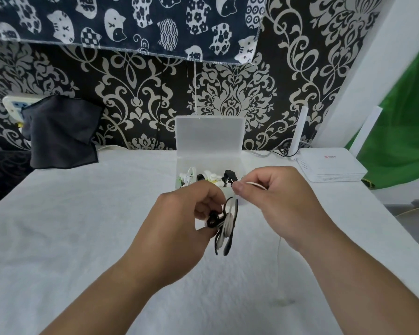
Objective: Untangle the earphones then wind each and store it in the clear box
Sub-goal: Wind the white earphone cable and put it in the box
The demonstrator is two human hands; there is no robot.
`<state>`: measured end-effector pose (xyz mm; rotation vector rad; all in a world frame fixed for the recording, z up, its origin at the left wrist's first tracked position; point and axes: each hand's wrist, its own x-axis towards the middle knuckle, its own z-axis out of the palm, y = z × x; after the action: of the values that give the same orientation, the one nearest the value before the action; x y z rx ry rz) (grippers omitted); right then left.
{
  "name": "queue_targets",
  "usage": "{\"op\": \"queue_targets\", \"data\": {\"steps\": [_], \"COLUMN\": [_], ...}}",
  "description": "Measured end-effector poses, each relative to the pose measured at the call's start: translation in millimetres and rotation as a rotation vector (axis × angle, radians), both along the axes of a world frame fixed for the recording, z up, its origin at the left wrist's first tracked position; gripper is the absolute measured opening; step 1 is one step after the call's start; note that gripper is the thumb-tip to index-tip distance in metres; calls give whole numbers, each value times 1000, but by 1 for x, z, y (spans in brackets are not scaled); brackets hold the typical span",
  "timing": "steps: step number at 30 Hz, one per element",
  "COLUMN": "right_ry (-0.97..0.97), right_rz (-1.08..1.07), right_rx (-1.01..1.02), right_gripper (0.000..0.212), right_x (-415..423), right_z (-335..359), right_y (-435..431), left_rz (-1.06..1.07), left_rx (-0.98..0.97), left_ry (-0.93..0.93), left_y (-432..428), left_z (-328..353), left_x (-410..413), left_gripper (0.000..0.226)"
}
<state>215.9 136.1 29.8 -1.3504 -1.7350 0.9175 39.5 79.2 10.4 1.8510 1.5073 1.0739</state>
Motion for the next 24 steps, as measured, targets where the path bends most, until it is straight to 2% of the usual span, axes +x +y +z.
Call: {"op": "queue_targets", "data": {"steps": [6, 10, 12, 16, 19, 24], "right_ry": [32, -1, -11, -51, -101, -143], "right_rz": [-9, 216, 304, 406, 448, 496], "right_rx": [-270, -411, -461, -475, -461, -465], "right_gripper": [26, 38, 39, 34, 31, 33], "right_x": [2, -7, -11, -13, -12, -9], "right_z": [-14, -24, -24, -18, -13, -6], "right_y": [5, -2, -6, -10, -12, -16], "left_rz": [-4, 60, 141, 286, 330, 353], "left_rx": [-11, 13, 34, 53, 90, 141], "left_ry": [-284, -473, -452, -275, -120, -17], "left_y": [2, 6, 7, 9, 9, 8], "left_z": [4, 3, 2, 0, -3, -4], "left_x": [2, -1, -4, -11, -12, -10], "left_gripper": [45, 51, 48, 42, 40, 43]}}
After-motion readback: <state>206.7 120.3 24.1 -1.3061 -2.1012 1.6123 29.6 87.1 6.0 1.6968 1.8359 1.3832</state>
